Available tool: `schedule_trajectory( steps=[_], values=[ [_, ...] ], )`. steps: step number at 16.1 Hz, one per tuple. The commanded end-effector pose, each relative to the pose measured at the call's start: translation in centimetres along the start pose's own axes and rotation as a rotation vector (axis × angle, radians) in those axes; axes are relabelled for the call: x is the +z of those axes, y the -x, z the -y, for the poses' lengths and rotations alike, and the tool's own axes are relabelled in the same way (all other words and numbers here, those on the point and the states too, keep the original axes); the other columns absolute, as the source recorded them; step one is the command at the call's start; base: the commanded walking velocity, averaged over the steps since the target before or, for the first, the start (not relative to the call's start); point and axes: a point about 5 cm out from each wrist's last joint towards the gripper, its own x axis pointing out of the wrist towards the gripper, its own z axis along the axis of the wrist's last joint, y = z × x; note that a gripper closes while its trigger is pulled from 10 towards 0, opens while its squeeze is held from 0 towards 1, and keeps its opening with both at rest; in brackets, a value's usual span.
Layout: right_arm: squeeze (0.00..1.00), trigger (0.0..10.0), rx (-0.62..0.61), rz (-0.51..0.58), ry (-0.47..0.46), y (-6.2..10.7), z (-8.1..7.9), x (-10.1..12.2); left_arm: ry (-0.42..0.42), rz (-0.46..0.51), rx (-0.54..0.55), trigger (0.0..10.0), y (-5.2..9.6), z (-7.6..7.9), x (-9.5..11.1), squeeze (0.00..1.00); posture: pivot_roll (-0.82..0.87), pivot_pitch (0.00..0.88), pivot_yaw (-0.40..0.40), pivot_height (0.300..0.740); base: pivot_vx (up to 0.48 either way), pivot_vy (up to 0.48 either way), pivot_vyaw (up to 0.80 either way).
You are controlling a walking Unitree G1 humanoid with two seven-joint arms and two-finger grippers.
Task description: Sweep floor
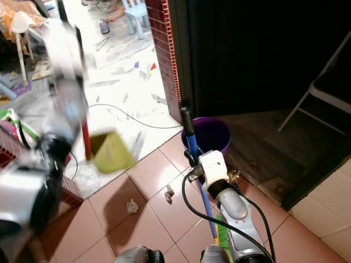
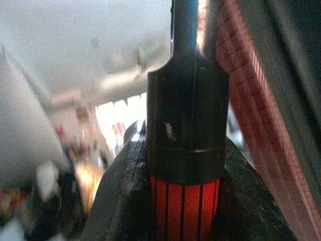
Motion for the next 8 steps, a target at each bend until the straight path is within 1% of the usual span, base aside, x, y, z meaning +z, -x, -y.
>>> schedule_trajectory(
  steps=[1, 2, 4, 5, 7, 8],
  values=[
    [0.0, 10.0, 0.02, 0.029, -0.004, -0.4, -0.3, 0.4, -0.003, -0.002, -0.039, 10.0, 1.0, 0.1, -0.7, 0.0, -0.19, 0.0, 0.126, 0.74, 0.0, 0.0, 0.0],
    [0.0, 10.0, 0.022, 0.031, -0.002, -0.4, -0.1, 0.5, -0.015, -0.02, -0.067, 10.0, 2.6, 0.2, -1.9, 0.0, -0.19, 0.0, 0.123, 0.74, 0.0, 0.0, 0.0],
    [0.0, 10.0, 0.025, 0.033, 0.002, -0.3, 0.2, 0.4, -0.056, -0.011, -0.103, 10.0, 3.7, 0.0, -2.3, 0.0, -0.18, 0.0, 0.114, 0.74, 0.0, 0.0, 0.0],
    [0.0, 10.0, 0.025, 0.033, 0.003, -0.3, 0.3, 0.5, -0.097, -0.011, -0.103, 10.0, 4.0, -0.5, -2.6, 0.0, -0.18, 0.0, 0.113, 0.74, 0.0, 0.0, 0.0],
    [0.0, 10.0, 0.025, 0.037, 0.005, -0.3, 0.5, 0.5, -0.136, -0.033, -0.116, 10.0, 4.9, -1.5, -3.4, 0.0, -0.17, 0.0, 0.108, 0.74, 0.0, 0.0, 0.0],
    [0.0, 10.0, 0.026, 0.041, -0.001, -0.4, 0.6, 0.6, -0.105, -0.088, -0.125, 10.0, 5.9, -1.7, -4.0, 0.0, -0.17, 0.0, 0.106, 0.74, 0.0, 0.0, 0.0]
  ],
)
